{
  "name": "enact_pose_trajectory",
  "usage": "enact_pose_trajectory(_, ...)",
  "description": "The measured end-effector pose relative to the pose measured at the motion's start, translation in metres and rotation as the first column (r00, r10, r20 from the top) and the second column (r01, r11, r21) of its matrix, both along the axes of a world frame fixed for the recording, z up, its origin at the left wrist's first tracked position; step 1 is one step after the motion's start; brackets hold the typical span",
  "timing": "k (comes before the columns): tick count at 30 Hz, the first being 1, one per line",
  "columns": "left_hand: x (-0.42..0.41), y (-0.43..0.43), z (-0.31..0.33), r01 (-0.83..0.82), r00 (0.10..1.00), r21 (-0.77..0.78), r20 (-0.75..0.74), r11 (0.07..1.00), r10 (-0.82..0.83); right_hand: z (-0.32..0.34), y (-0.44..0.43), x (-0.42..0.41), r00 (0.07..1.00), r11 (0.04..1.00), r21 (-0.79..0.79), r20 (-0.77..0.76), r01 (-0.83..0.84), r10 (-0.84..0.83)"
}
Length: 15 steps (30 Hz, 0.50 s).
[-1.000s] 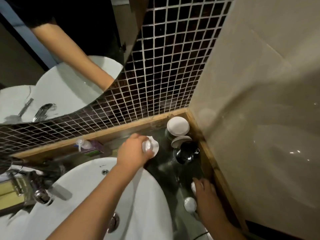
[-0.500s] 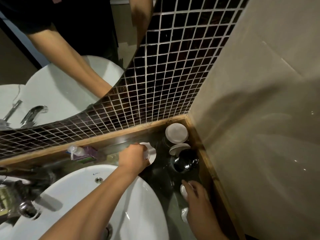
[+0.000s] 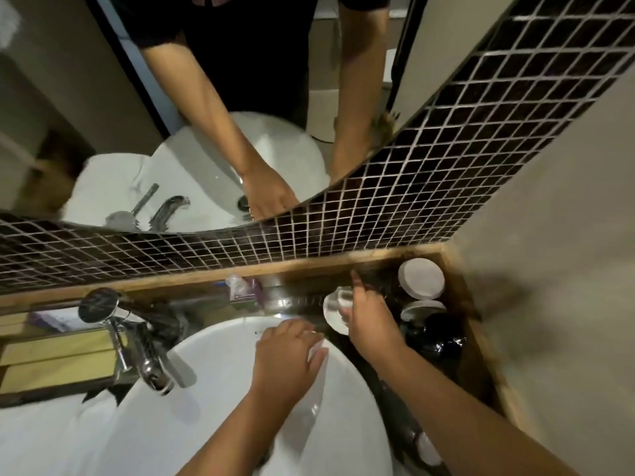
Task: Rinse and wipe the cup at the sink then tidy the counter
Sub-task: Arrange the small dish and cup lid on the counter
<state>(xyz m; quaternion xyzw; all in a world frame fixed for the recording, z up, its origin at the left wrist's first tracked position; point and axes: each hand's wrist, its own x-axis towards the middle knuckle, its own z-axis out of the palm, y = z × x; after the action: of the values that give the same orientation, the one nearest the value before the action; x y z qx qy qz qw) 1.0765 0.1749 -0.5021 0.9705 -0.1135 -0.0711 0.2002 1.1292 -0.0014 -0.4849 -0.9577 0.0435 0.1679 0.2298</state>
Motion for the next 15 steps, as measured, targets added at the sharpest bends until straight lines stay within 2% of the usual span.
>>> enact_pose_trajectory(3,0.0,-0.001,0.001,0.007,1.0,-0.015,-0.022,1.0,-0.007,-0.013,0.002,-0.003,0.999,0.999,-0.008,-0.012,0.042,-0.042)
enact_pose_trajectory(11,0.0,0.0,-0.006,0.011,1.0,0.019,0.006,1.0,-0.011,-0.025,0.004,-0.019,0.996,0.999,-0.036,0.083,0.025,-0.022)
enact_pose_trajectory(15,0.0,-0.002,-0.004,-0.002,1.0,0.008,-0.031,1.0,0.002,-0.028,0.002,-0.025,0.994,0.992,-0.126,0.104,-0.006,0.02)
